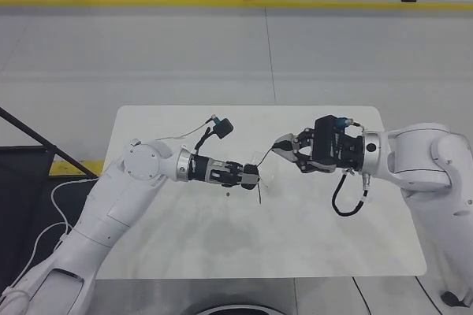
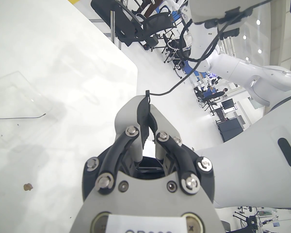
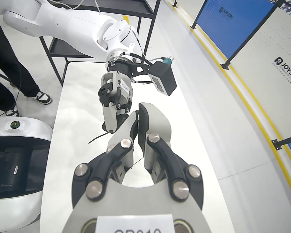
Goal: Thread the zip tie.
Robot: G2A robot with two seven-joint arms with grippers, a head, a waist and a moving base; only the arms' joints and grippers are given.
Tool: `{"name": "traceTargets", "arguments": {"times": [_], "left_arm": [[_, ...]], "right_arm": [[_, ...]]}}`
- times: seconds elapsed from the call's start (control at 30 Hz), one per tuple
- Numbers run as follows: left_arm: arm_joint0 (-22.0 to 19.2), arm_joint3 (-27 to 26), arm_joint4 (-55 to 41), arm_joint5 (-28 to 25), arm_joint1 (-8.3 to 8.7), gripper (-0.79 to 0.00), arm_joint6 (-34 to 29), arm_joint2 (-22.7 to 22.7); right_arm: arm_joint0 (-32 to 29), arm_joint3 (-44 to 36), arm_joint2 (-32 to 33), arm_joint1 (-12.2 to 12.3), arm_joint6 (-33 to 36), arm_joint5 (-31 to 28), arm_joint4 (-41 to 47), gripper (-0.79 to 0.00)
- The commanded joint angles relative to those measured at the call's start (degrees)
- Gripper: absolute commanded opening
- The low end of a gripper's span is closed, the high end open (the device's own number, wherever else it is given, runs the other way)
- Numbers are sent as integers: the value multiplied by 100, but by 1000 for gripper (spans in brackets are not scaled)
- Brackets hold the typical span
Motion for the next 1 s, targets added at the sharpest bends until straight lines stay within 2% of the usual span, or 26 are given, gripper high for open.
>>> {"name": "traceTargets", "arguments": {"times": [0.0, 0.43, 0.97], "left_arm": [[0, 0, 0, 0, 0, -785, 0, 0], [0, 0, 0, 0, 0, -785, 0, 0], [0, 0, 0, 0, 0, -785, 0, 0]], "right_arm": [[-34, -40, 36, -3, -47, 78, -125, -785], [-235, -267, 210, -24, -330, 290, -801, -785], [-391, -569, 250, -57, -700, -28, -1777, -785]]}}
